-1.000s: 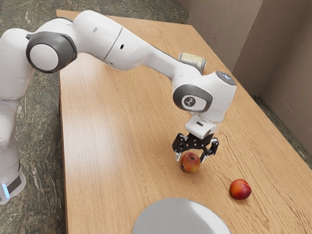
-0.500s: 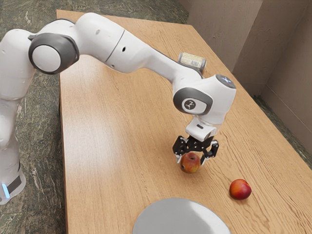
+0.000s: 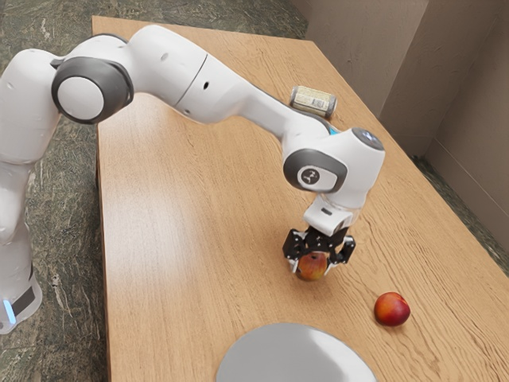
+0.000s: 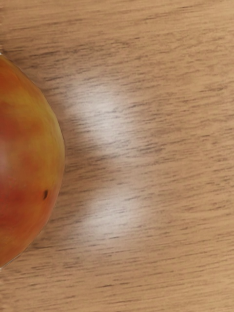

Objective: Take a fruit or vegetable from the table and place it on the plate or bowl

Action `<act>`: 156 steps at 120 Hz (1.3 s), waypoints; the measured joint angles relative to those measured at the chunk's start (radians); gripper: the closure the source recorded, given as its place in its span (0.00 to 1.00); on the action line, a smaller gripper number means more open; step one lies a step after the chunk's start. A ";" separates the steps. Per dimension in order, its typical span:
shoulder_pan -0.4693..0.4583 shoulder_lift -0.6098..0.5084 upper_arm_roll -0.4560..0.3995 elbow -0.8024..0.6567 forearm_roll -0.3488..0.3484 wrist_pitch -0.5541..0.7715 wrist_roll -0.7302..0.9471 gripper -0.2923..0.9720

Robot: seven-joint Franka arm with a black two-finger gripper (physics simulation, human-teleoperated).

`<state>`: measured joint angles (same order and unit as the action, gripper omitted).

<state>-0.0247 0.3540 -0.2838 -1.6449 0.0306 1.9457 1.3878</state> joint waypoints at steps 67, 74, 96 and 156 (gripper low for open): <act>-0.244 -0.146 -0.013 0.041 -0.036 -0.084 -0.004 0.46; -0.282 -0.147 -0.012 0.041 -0.040 -0.092 -0.009 0.46; -0.380 -0.143 -0.012 0.041 -0.050 -0.102 -0.032 0.46; -0.442 -0.129 -0.004 0.053 -0.036 -0.108 -0.109 0.26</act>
<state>-0.4670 0.2248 -0.2873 -1.5919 -0.0057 1.8375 1.2783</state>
